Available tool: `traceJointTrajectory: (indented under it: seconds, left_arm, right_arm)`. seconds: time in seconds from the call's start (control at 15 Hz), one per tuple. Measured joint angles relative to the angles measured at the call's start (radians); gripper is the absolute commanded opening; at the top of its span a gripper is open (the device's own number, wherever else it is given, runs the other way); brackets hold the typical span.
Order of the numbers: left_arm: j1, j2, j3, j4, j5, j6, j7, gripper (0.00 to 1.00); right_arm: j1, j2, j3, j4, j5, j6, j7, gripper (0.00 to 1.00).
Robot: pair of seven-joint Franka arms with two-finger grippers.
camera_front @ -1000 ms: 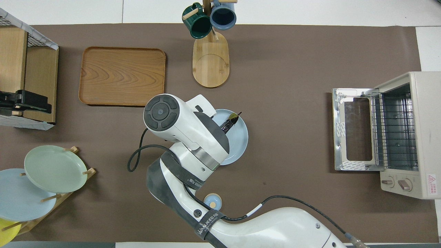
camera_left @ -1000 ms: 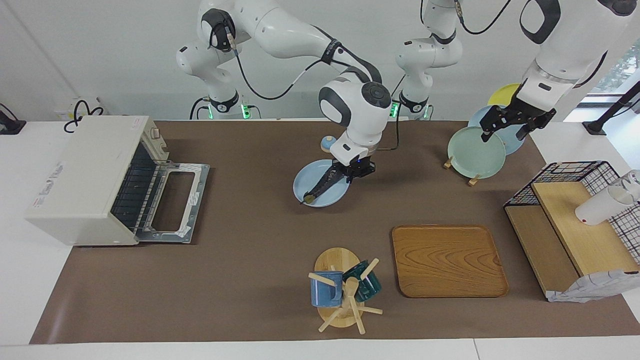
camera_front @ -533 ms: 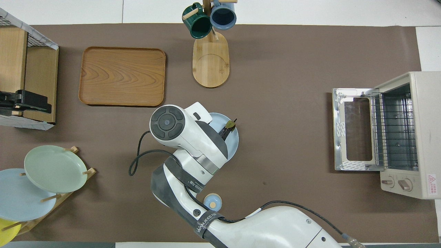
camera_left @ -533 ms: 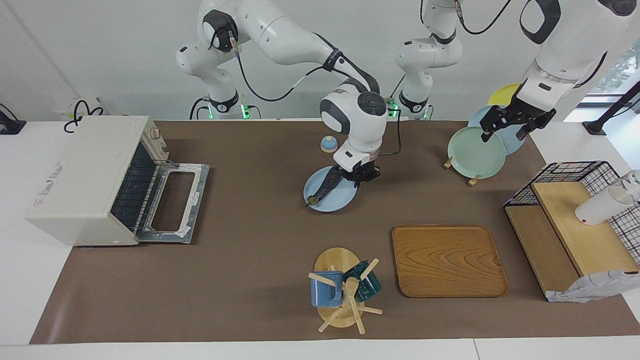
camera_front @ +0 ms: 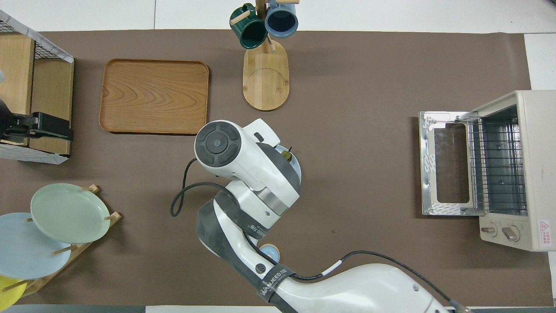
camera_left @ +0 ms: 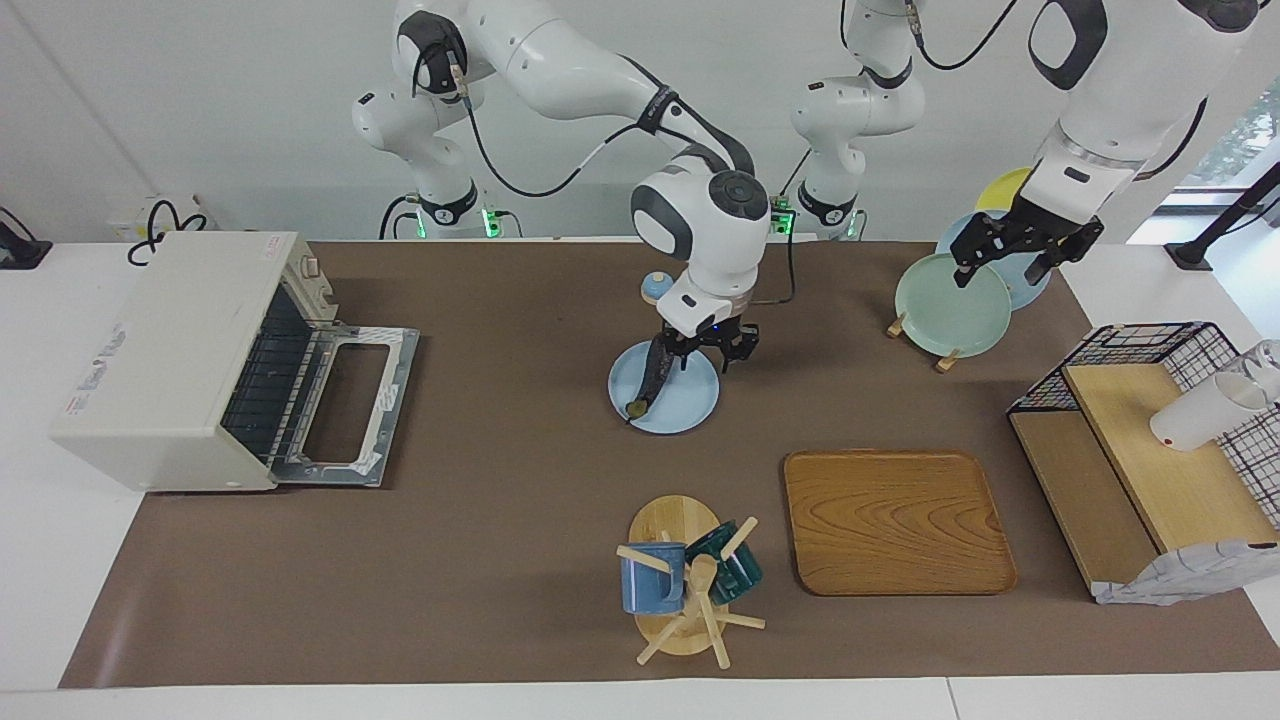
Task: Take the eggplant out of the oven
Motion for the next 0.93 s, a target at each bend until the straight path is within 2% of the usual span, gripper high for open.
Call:
traceJointTrajectory:
  seconds: [0.07, 0.2, 0.4, 0.6, 0.8, 0.93]
  left_arm:
    - [-0.013, 0.0, -0.001, -0.007, 0.0, 0.006, 0.0, 1.0]
    - [-0.054, 0.001, -0.003, -0.033, 0.0, 0.022, 0.0, 1.0]
    - [-0.128, 0.005, -0.006, -0.081, -0.003, 0.066, -0.012, 1.0]
    - [-0.219, 0.028, -0.008, -0.138, -0.025, 0.173, -0.101, 1.0]
    - [-0.334, 0.104, -0.012, -0.156, -0.033, 0.288, -0.225, 1.0]
    - [-0.395, 0.161, -0.012, -0.156, -0.048, 0.352, -0.255, 1.0]
  right_arm:
    - [-0.046, -0.036, -0.003, 0.0, -0.002, -0.058, -0.044, 0.22]
    - [-0.157, -0.106, -0.004, -0.027, -0.002, -0.141, -0.126, 0.0]
    - [-0.257, -0.181, -0.004, -0.181, -0.083, -0.138, -0.218, 0.0]
    - [-0.283, -0.233, -0.003, -0.397, -0.17, -0.035, -0.222, 0.0]
    - [-0.359, -0.274, -0.003, -0.553, -0.234, 0.093, -0.287, 0.0]
    - [-0.444, -0.291, -0.004, -0.615, -0.259, 0.157, -0.371, 0.0]
